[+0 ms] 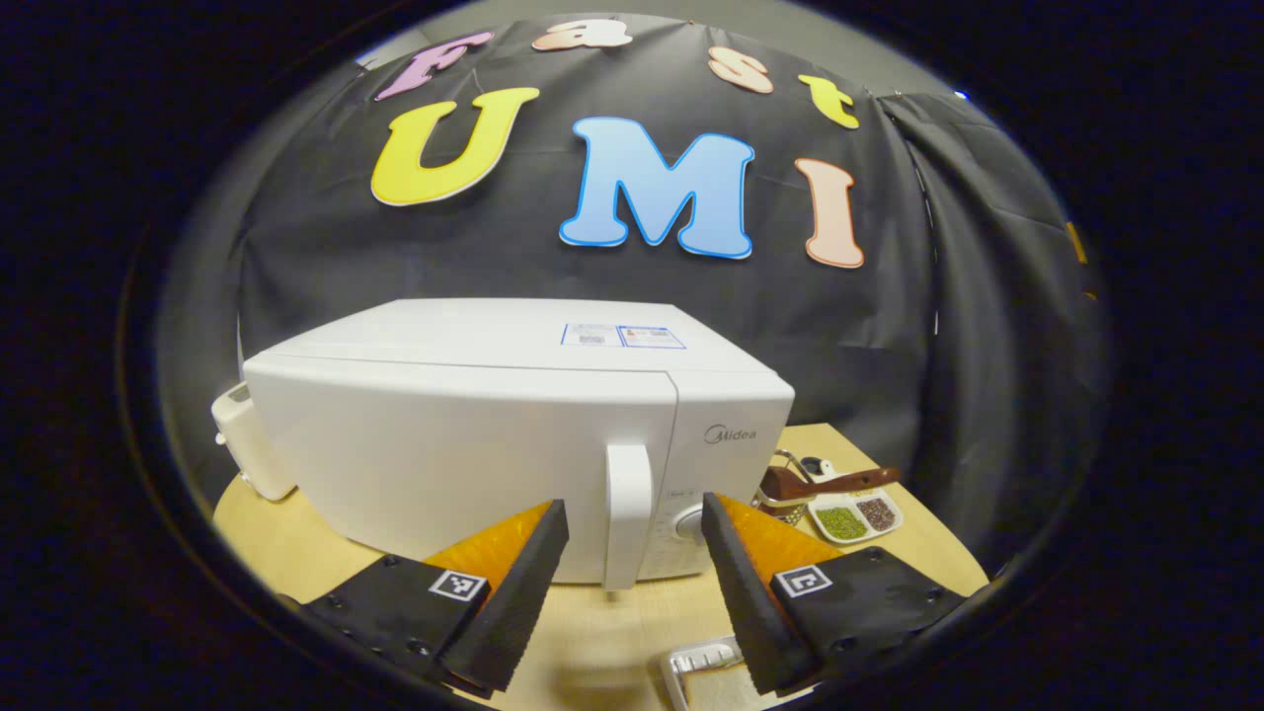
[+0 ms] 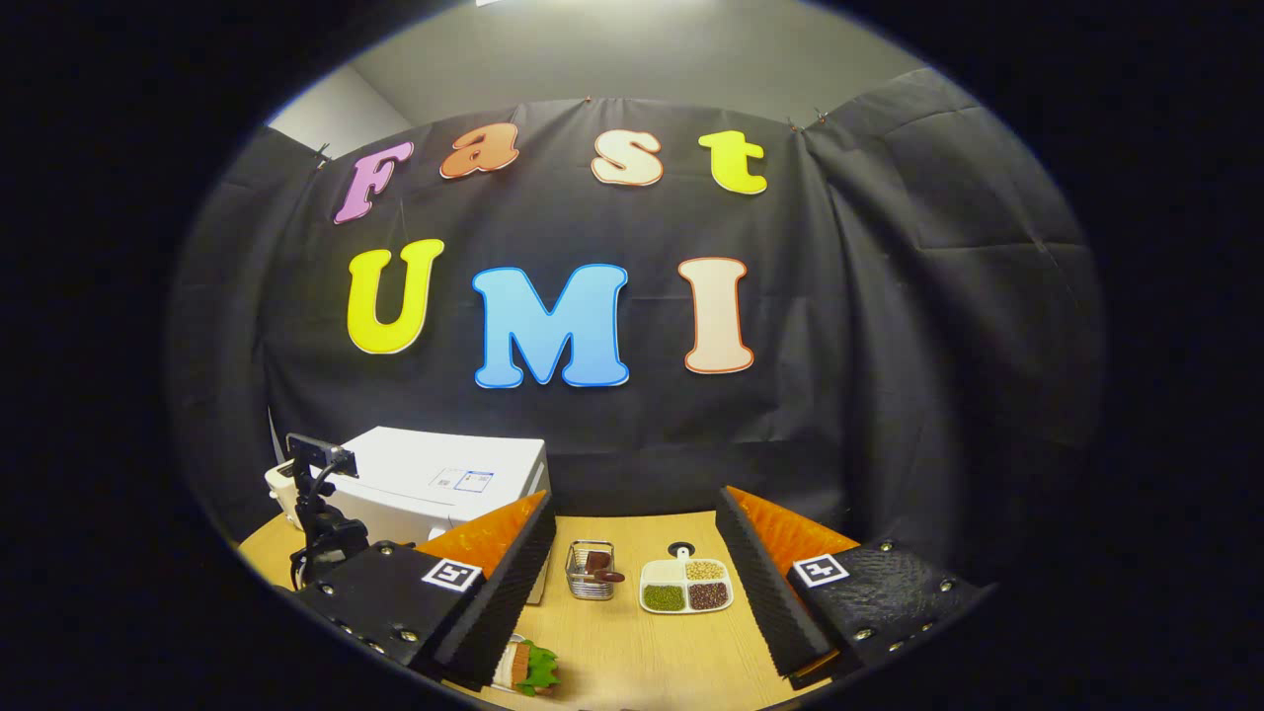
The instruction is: Open the microwave oven with the left hand, put the food in, and close the microwave oven.
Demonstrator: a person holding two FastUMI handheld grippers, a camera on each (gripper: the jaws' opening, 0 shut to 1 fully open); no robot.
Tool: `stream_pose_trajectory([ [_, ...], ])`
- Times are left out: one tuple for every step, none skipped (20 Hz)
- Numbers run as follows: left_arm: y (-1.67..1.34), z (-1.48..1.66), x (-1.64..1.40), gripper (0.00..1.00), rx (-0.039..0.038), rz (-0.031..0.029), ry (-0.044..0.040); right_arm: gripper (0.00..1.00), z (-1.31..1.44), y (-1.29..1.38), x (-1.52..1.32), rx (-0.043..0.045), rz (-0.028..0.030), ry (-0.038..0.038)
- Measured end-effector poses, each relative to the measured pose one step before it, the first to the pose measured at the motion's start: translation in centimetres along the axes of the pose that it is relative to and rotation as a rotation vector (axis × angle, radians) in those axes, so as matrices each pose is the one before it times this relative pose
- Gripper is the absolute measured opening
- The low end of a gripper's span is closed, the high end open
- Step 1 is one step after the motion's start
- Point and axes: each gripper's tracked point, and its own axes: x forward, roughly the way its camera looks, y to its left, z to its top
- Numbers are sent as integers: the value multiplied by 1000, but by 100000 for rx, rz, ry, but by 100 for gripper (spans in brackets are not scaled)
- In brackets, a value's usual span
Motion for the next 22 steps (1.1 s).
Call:
stream_pose_trajectory([
  [419,-409,581,89,241,1659,1710,99,-285,-124,529,-648,430,1376],
  [197,-733,374,73,-346,682,2126,99,-186,-128,383,-344,238,845],
  [-505,-247,-836,59,-1978,-1545,1104,99,21,-33,421,-51,260,693],
  [12,404,787,46,1938,694,-396,99,-115,64,340,93,318,523],
  [70,-182,-135,32,3078,264,347,99,-135,77,199,183,128,298],
  [4,-12,212,24,2378,-234,509,99,-67,140,184,291,229,267],
  [-30,-28,-15,25,43,-1181,313,99,12,214,130,300,314,294],
  [-134,185,-619,20,129,-1350,596,99,-187,152,33,154,165,271],
  [61,-95,352,14,1153,-956,755,99,-93,167,-12,221,211,297],
  [87,105,96,14,1171,111,54,99,-147,175,-81,259,158,250],
  [26,-49,-192,6,1724,-446,429,99,-164,221,-112,117,198,251],
  [-8,-89,115,6,-159,-366,437,99,41,159,-163,-143,176,164],
  [-55,-30,-119,6,-560,-771,604,99,-26,71,-240,-329,-74,-165],
  [-53,-217,-433,6,-188,-740,1499,99,132,106,-202,-428,185,-225],
  [-25,-756,-1157,6,1213,-431,1010,99,110,111,-198,-675,95,-231],
  [47,-658,-1817,6,1947,-948,-1234,99,-47,3,-165,-508,-275,-356],
  [-83,-957,-1484,7,994,-1557,-204,99,-58,77,-174,371,-236,-14],
  [129,-629,-1607,6,0,-1705,703,99,-118,401,-129,1132,860,433],
  [106,-652,-1351,6,-143,-1405,1378,99,-272,747,-44,878,1160,501],
  [203,-684,-1375,6,688,-1148,422,98,-136,526,-108,161,801,184],
  [291,-640,-1179,6,780,-529,727,99,-182,491,-112,-273,621,213],
  [180,-461,-868,6,265,-406,648,99,-58,643,-163,-180,787,1],
])
